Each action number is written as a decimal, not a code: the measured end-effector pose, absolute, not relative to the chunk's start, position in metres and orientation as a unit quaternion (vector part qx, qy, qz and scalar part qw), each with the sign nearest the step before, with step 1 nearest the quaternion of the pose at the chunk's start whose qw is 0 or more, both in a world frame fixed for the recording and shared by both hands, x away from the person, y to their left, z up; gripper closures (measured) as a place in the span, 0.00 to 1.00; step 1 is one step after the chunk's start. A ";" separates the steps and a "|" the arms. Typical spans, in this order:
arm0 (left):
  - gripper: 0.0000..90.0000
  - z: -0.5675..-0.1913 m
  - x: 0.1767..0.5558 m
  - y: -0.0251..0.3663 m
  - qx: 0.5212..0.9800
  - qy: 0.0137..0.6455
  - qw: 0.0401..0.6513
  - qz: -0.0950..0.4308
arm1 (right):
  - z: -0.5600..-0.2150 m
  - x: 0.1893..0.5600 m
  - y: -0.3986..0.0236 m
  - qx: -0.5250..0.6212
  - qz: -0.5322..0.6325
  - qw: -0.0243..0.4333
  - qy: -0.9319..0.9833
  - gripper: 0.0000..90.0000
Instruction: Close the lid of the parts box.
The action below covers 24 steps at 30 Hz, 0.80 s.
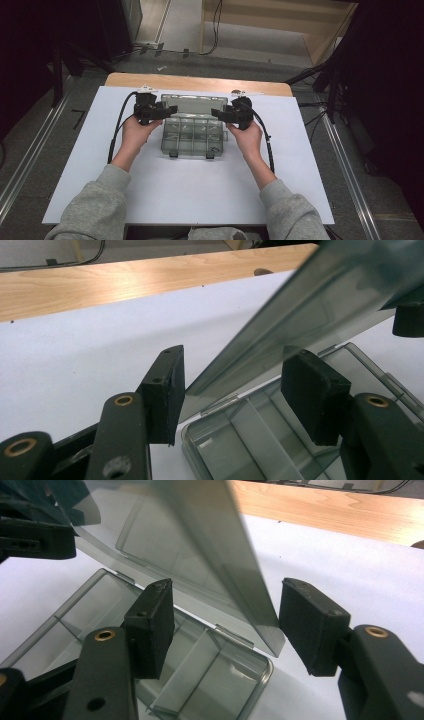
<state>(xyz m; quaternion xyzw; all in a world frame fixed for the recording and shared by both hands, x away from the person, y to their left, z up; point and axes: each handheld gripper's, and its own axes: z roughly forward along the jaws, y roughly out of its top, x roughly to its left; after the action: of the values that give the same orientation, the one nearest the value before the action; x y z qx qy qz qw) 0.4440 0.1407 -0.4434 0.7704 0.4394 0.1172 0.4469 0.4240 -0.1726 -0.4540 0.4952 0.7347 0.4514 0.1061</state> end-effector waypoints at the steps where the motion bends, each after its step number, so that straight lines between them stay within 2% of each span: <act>1: 0.48 -0.443 0.444 0.141 0.771 0.439 0.446 0.117 | -0.454 0.423 -0.173 0.495 0.452 0.105 0.735 0.41; 12: 0.43 -0.444 0.439 0.142 0.774 0.433 0.449 0.112 | -0.455 0.418 -0.173 0.488 0.459 0.101 0.736 0.39; 24: 0.31 -0.445 0.440 0.147 0.765 0.447 0.459 0.065 | -0.456 0.416 -0.174 0.476 0.459 0.100 0.743 0.38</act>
<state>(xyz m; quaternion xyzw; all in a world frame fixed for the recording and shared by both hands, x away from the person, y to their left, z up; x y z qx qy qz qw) 0.4400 0.1467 -0.4452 0.7653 0.4469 0.0650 0.4586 0.4161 -0.1740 -0.4556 0.4765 0.7434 0.4585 0.1002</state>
